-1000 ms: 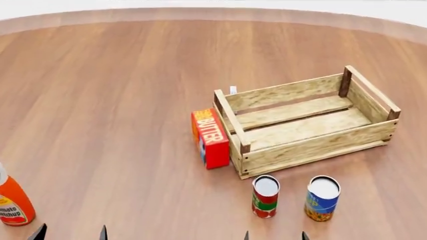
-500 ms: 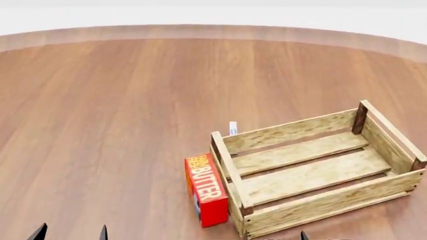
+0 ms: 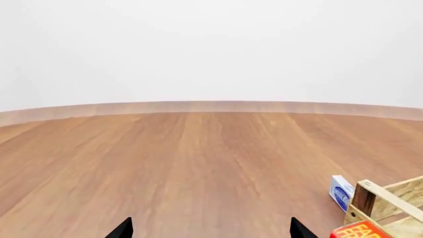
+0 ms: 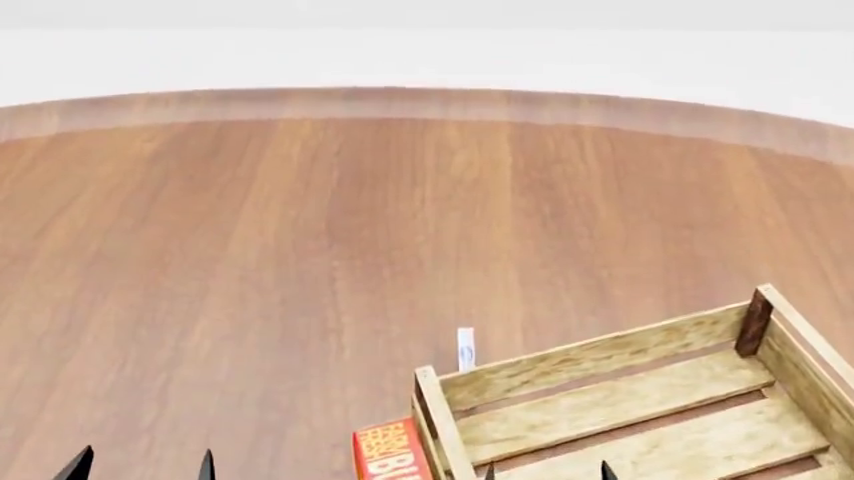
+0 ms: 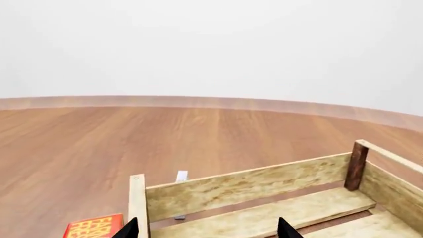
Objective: Pick up the tomato sauce, and put it in the wooden tray.
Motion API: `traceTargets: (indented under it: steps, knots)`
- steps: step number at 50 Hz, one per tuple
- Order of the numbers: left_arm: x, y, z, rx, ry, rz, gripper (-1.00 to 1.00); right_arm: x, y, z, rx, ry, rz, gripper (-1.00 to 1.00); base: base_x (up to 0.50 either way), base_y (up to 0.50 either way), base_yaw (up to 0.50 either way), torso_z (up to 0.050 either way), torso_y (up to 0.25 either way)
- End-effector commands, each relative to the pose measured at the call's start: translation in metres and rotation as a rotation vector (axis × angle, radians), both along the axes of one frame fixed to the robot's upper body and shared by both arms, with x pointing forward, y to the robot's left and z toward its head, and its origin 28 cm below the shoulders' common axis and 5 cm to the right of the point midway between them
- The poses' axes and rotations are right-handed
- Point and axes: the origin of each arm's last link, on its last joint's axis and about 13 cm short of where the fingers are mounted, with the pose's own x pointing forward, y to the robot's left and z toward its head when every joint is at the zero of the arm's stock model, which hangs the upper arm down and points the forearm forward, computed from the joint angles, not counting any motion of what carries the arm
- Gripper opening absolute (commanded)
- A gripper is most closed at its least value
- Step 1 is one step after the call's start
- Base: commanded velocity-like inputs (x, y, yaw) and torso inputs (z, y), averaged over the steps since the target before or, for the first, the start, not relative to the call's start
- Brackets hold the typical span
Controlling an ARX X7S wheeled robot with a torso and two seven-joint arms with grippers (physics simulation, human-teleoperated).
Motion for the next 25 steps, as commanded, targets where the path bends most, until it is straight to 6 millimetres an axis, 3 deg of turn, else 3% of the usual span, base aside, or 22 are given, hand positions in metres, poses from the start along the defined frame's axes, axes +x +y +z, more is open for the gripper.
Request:
traceTargets:
  steps: [1,25]
  knots:
    - [-0.0004,0.0000,-0.0007,0.000,0.002,0.000,1.00,-0.0009,0.0005,0.0000,0.001,-0.009,-0.012,1.00,0.00,0.00,0.00,0.000,0.000]
    - [-0.0007,0.0000,-0.0013,0.028,-0.010,-0.021,1.00,-0.0012,0.0010,-0.0003,-0.003,-0.010,-0.008,1.00,0.00,0.00,0.00,0.000,0.000]
